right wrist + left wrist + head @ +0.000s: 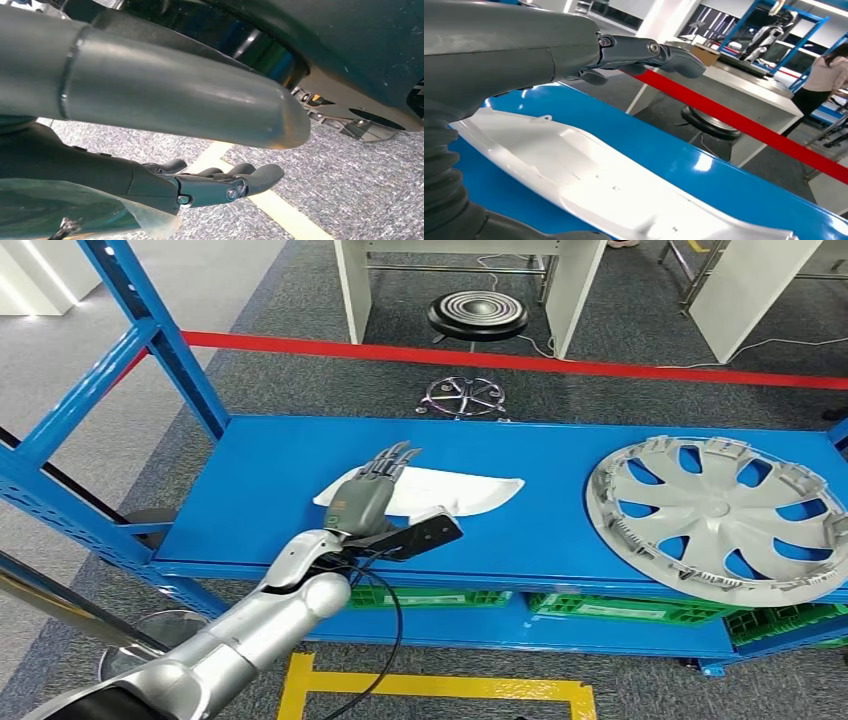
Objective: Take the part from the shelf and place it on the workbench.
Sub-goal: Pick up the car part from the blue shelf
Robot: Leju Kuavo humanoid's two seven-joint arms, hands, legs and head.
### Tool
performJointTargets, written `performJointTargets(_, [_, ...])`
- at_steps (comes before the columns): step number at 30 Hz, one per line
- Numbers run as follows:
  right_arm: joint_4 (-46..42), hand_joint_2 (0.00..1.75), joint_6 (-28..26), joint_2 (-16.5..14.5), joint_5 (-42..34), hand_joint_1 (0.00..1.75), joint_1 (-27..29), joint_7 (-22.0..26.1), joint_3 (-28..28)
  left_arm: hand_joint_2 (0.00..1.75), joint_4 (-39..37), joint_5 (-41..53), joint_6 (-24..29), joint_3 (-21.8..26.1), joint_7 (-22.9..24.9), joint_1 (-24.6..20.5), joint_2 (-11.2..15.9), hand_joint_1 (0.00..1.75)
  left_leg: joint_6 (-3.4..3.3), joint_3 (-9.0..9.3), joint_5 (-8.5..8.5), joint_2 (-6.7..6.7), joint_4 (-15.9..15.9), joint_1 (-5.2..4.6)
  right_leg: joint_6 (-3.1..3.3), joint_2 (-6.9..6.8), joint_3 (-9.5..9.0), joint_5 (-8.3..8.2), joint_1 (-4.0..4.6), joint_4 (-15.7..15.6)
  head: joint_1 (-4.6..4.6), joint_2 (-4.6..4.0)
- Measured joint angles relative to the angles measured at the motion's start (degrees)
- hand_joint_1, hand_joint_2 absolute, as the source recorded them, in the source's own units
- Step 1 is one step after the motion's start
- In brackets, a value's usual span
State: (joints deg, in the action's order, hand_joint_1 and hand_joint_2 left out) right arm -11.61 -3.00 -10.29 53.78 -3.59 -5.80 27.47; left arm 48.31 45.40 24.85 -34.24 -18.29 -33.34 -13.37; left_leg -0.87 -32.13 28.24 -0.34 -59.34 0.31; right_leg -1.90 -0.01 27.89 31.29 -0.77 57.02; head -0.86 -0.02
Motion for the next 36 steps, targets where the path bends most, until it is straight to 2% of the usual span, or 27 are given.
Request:
performJointTargets(9, [0.00, 0.00, 0.27, 0.02, 0.39, 0.00, -0.10, -0.37, 0.00, 1.75, -4.93, 0.09, -0.05, -0.90, -1.67, -1.22, -1.75, 0.00, 0.00, 0.00, 0.00, 0.00, 0.00, 0.00, 0.00, 0.01, 0.00, 0.00, 0.00, 0.00, 0.01, 0.00])
performJointTargets(18, [0.00, 0.00, 0.56, 0.02, 1.38, 0.00, -0.10, -0.33, 0.00, 1.75, -8.71, 3.06, 2.81, -1.45, -1.72, -2.74, -1.75, 0.00, 0.00, 0.00, 0.00, 0.00, 0.00, 0.00, 0.00, 0.00, -0.01, 0.00, 0.00, 0.00, -0.01, 0.00])
performJointTargets(28, [0.00, 0.00, 0.63, 0.02, 2.33, 0.00, -0.17, -0.16, 0.02, 1.75, -12.48, 11.20, 5.35, -3.33, 2.72, -5.49, -0.87, 0.00, 0.00, 0.00, 0.00, 0.00, 0.00, 0.00, 0.00, 0.00, -0.02, 0.00, 0.00, 0.01, 0.00, 0.00])
performJointTargets(36, [0.01, 0.00, 0.63, 0.02, 2.50, 0.00, -0.32, -0.24, 0.04, 1.75, -15.10, 13.16, 4.25, -4.24, 4.52, -7.24, -0.49, 0.00, 0.00, 0.00, 0.00, 0.00, 0.00, 0.00, 0.00, 0.00, -0.01, 0.00, 0.00, 0.01, 0.00, 0.00])
